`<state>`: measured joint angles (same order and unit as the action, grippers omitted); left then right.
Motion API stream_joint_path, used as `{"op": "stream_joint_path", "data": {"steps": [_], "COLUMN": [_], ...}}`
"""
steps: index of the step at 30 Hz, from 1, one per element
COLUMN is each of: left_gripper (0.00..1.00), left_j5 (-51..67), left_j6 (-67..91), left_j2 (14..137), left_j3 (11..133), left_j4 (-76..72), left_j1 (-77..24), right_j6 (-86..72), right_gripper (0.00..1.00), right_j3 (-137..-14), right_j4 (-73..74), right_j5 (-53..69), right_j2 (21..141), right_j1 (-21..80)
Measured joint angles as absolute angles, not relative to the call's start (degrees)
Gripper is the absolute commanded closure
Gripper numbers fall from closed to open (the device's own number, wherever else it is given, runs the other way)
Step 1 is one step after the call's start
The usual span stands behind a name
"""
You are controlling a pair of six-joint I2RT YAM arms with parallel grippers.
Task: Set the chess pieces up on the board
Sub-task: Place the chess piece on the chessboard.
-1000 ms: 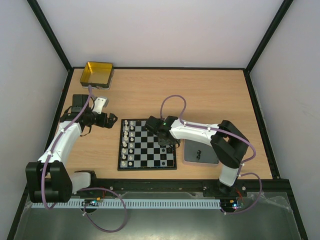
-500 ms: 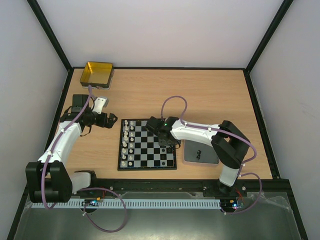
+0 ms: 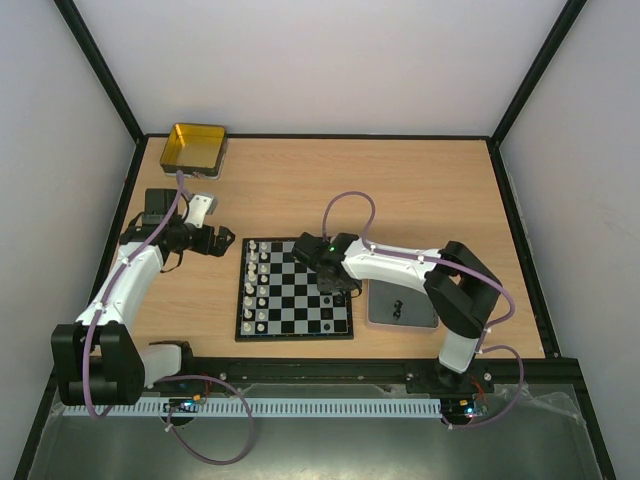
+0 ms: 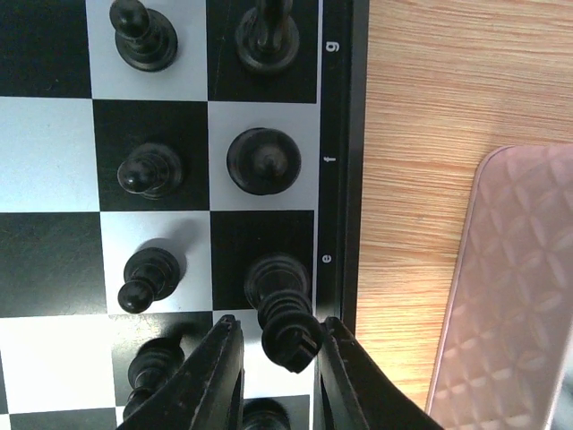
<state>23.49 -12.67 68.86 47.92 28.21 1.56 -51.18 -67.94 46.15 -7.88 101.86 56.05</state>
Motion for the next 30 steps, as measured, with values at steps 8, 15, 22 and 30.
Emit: {"op": "stream_joint_path", "data": {"steps": [8,15,22,30], "left_gripper": [0.0,0.01,0.01,0.0], "left_j5": [23.46,23.46,23.46,23.49], "left_j6": [-12.67,-12.67,-12.64,-12.67], "left_j2": [68.86,68.86,68.86,68.86], "left_j3": [47.92,47.92,47.94,47.92], "left_j4": [28.21,28.21,28.21,28.21], "left_j1": [1.56,1.56,1.56,1.58], "right_j6": [-51.57,-51.68,-51.66,-51.42], "right_gripper": [0.77,0.78,0.79,0.8], "right_j3": [-66.46,-64.51,-64.2,-64.2], "right_j4": [45.12,43.59,42.17,41.34], "right_j5": [-7.62,-6.57,-5.3,-4.34], "right_j2": [100.33,99.09,98.98,98.98], "right_j1": [55.13,53.93,53.32,52.86]}}
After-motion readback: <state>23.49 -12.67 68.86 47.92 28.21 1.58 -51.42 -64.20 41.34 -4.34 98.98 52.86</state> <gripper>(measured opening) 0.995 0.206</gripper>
